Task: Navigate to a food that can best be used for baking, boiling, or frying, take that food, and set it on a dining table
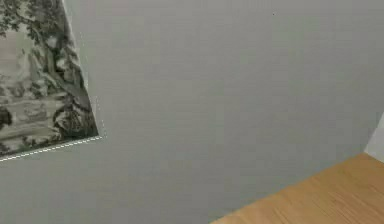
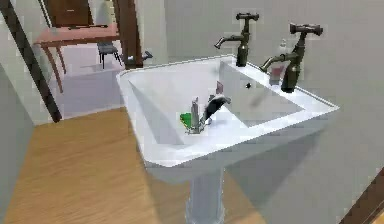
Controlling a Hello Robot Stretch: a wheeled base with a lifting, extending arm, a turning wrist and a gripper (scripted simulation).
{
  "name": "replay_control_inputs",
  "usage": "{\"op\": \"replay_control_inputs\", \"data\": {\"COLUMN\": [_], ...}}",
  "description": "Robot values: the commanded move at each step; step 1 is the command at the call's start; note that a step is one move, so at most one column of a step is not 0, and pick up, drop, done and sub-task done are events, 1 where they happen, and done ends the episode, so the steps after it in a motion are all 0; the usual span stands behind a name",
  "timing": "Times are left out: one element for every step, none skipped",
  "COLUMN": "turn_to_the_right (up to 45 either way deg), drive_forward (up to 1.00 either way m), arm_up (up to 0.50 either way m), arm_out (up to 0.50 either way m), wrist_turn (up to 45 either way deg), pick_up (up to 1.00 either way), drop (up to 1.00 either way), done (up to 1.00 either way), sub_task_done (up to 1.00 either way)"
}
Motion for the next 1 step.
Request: {"op": "replay_control_inputs", "data": {"turn_to_the_right": [0.0], "drive_forward": [0.5], "arm_up": [0.0], "arm_out": [0.0], "wrist_turn": [0.0], "pick_up": [0.0], "drop": [0.0], "done": [0.0], "sub_task_done": [0.0]}}
